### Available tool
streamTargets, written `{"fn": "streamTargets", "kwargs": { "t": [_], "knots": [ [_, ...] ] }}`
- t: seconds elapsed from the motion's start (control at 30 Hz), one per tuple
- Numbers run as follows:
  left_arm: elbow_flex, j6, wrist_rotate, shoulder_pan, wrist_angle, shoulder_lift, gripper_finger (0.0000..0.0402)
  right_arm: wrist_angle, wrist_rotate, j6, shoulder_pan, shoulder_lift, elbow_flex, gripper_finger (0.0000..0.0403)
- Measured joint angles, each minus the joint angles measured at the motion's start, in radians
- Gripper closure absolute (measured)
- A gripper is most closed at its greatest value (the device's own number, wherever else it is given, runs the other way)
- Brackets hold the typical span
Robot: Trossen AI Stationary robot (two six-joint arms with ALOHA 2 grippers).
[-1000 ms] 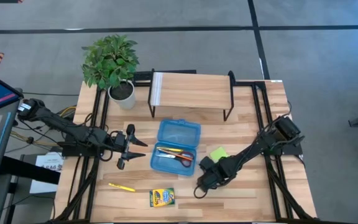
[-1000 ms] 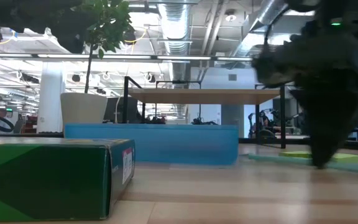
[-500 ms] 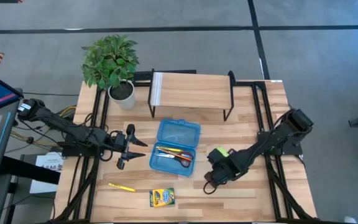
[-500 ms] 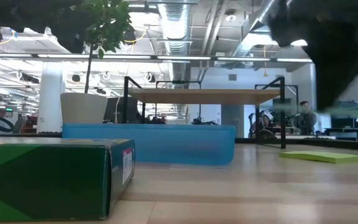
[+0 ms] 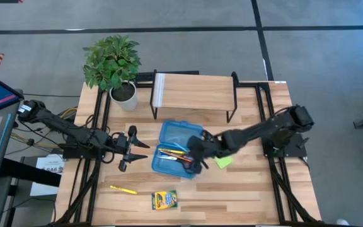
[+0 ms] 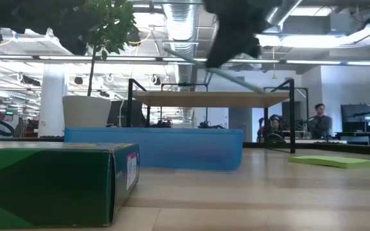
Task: Pack school essentials
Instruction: Put the blue pencil into the blue supply box, then put the green sticky notes into the blue supply box
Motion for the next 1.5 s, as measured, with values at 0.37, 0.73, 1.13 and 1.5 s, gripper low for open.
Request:
{"fn": "streamTargets", "kwargs": {
  "t": [0.37, 0.73, 1.13, 1.5],
  "knots": [
    [0.0, 0.008, 0.001, 0.0, -0.003, 0.0, 0.0228, -0.207, -0.042, -0.323, -0.075, 0.266, 0.331, 0.0386],
    [0.0, 0.011, 0.005, 0.0, -0.006, 0.0, 0.0228, -0.373, -0.064, -0.358, -0.112, 0.493, 0.505, 0.0383],
    [0.0, 0.011, 0.005, 0.0, -0.006, 0.0, 0.0228, -0.371, -0.102, -0.37, -0.118, 0.504, 0.515, 0.0348],
    [0.0, 0.011, 0.005, 0.0, -0.006, 0.0, 0.0228, -0.396, -0.102, -0.362, -0.118, 0.504, 0.521, 0.0265]
  ]
}}
